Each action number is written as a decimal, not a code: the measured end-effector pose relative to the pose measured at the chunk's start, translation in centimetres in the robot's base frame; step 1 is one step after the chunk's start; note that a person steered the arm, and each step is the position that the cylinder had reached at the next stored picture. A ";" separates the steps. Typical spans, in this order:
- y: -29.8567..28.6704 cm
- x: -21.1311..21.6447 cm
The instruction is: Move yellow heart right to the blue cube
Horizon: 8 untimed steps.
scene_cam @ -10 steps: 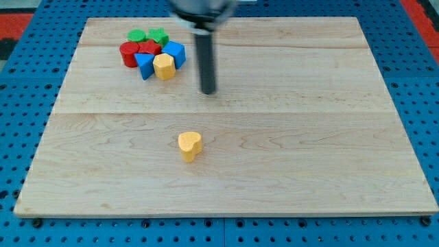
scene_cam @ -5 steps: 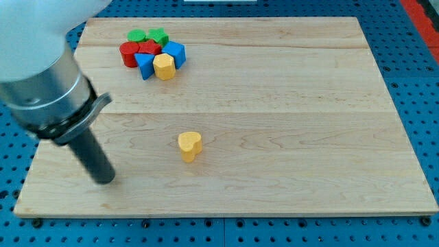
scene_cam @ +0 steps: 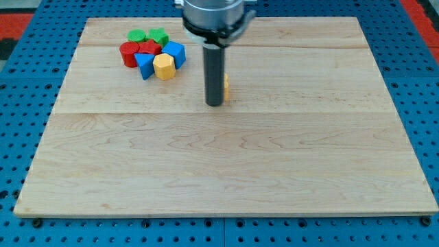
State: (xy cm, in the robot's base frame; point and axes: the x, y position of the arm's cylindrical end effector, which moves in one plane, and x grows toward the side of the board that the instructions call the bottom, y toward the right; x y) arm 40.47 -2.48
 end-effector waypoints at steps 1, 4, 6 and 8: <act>-0.8 -3.2; 5.7 -5.3; 4.6 -8.1; 1.4 -9.9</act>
